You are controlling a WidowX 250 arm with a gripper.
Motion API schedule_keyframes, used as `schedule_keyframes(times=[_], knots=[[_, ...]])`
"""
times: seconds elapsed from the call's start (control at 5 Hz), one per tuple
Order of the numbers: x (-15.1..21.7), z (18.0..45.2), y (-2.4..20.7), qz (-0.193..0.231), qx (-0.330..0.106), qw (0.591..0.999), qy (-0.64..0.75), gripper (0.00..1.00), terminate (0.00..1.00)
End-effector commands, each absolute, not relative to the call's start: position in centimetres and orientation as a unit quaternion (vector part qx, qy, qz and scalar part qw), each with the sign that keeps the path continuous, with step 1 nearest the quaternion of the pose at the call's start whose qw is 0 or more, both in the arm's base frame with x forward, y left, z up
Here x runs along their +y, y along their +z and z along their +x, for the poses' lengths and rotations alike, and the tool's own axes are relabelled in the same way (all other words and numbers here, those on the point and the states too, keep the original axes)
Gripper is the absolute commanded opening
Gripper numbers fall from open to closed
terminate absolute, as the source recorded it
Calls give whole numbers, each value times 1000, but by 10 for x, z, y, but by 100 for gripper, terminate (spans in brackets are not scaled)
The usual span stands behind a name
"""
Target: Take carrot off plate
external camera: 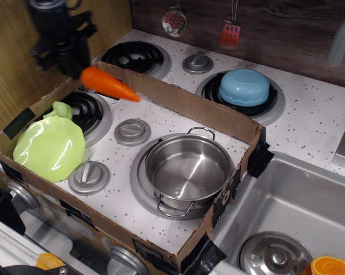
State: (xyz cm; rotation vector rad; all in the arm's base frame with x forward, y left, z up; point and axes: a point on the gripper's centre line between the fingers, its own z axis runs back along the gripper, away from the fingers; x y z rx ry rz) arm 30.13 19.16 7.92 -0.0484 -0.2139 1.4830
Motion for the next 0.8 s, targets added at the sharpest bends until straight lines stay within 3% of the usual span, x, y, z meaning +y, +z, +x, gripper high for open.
schedule_keyframes(times=[0.0,0.6], knots=[[188,350,71,-49,-181,713,675,0,0],[192,366,47,-35,-188,728,658,0,0]])
